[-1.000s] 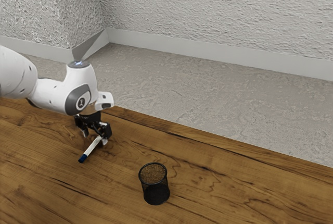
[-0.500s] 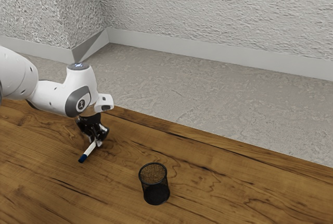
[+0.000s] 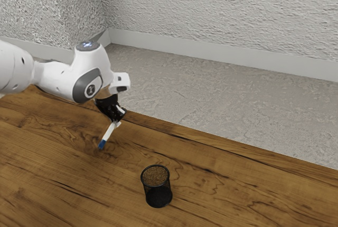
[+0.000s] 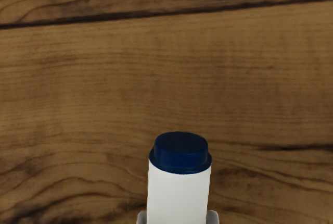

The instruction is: Put the marker into the pen holder.

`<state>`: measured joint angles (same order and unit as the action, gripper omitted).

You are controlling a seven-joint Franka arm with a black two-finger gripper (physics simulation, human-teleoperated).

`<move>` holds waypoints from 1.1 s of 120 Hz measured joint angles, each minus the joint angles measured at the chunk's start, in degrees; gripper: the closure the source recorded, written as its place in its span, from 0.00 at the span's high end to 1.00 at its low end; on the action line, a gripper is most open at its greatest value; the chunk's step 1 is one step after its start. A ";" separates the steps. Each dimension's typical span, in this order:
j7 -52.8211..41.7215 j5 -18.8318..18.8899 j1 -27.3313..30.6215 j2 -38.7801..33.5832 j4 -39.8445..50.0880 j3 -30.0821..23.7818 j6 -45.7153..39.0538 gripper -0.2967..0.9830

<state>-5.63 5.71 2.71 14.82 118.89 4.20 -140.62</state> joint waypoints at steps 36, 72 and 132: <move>2.46 -7.83 -19.78 -9.17 -1.63 0.22 -3.99 0.16; 3.00 -10.40 -21.92 -5.29 2.53 0.28 -15.25 0.17; 1.70 -11.41 -23.57 -9.84 8.57 0.24 -20.72 0.18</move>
<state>-3.93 -5.70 -20.86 4.98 127.46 4.44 -161.34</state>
